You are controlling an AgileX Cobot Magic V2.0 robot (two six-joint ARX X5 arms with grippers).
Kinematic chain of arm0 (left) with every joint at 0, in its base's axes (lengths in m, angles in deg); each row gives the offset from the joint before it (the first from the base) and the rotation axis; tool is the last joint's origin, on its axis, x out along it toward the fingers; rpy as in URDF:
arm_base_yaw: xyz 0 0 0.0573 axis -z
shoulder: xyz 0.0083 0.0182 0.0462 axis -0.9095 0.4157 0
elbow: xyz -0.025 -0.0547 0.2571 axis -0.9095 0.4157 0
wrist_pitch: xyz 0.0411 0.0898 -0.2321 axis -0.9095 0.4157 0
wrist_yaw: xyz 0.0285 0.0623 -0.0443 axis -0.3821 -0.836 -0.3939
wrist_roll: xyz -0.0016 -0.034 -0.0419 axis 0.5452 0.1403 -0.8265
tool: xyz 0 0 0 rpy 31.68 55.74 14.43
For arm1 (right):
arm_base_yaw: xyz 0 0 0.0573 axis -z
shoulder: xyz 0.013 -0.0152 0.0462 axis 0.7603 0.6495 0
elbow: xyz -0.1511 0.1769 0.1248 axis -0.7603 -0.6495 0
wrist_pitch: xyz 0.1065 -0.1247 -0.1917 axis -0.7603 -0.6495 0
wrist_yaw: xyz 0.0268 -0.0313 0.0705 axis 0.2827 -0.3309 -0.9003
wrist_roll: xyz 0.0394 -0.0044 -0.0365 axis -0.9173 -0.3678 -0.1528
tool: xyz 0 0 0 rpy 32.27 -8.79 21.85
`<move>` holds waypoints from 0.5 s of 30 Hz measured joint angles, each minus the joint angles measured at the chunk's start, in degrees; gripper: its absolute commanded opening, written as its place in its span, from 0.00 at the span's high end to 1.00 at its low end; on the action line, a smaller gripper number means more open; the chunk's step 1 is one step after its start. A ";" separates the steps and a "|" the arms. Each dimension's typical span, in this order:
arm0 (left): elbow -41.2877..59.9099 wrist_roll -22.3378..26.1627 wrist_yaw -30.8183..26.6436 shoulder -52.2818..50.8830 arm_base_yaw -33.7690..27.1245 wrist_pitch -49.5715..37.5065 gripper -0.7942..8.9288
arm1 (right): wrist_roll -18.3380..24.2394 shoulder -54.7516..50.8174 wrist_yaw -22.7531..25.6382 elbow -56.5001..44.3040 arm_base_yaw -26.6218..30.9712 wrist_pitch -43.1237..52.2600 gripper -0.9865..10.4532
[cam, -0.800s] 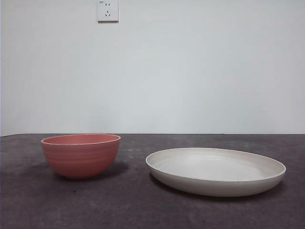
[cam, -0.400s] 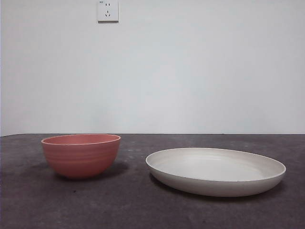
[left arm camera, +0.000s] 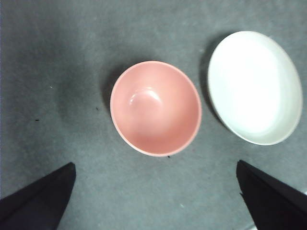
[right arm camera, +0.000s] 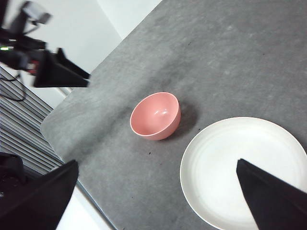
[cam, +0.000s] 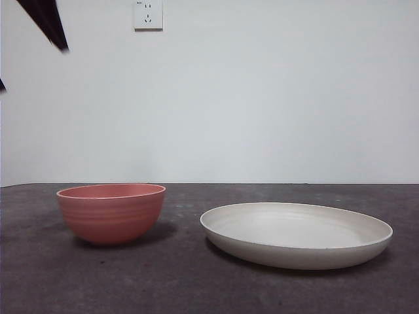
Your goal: Place the red bowl on the white plate
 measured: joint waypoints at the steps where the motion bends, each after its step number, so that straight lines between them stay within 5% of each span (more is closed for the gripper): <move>1: 0.00 0.00 0.00 1.86 0.00 -0.83 0.22 | 0.00 0.00 0.00 0.00 0.00 0.00 0.43; 15: 0.00 -0.04 -7.45 22.16 4.09 -11.26 0.26 | -0.02 0.00 0.00 0.00 0.00 0.00 0.43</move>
